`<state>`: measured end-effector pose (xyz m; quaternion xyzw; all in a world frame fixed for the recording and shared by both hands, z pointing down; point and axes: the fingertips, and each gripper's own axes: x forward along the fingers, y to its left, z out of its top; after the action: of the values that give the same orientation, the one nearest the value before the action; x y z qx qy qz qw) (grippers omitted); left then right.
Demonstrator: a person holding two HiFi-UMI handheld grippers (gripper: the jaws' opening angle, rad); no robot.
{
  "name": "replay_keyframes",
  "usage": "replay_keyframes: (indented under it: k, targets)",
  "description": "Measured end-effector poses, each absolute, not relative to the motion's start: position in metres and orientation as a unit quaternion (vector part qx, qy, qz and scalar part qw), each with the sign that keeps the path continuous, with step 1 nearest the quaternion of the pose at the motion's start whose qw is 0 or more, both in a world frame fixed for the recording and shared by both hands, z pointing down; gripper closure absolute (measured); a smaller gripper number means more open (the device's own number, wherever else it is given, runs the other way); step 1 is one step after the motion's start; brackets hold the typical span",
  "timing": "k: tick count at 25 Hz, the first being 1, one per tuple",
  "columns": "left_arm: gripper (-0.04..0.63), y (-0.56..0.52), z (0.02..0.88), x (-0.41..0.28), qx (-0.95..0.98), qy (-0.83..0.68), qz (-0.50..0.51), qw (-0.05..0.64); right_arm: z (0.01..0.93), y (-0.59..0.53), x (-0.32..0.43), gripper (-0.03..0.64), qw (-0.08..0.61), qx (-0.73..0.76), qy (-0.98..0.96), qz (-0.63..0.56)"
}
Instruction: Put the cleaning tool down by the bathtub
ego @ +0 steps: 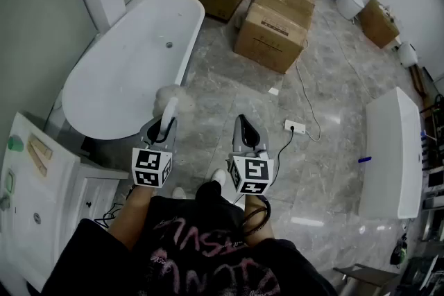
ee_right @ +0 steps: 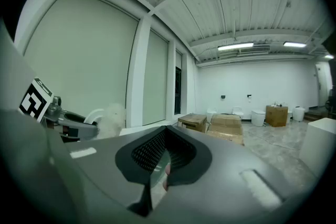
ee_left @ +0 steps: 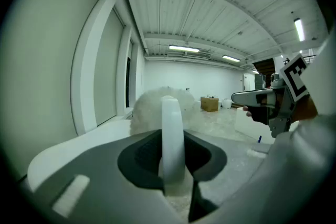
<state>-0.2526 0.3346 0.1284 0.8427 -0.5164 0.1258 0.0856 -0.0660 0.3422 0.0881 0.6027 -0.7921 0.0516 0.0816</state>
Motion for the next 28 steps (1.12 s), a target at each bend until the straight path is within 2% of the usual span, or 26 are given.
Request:
replay_keyframes:
  k: [17, 28]
  targets:
    - [0.509, 0.324, 0.143, -0.226, 0.846, -0.503, 0.149, 0.093, 0.101, 0.333, -0.041, 0.603, 0.076, 0.605, -0.791, 0.059]
    - [0.509, 0.285, 0.159, -0.185, 0.840, -0.503, 0.175, 0.101, 0.126, 0.295, 0.013, 0.603, 0.079, 0.609, -0.784, 0.085]
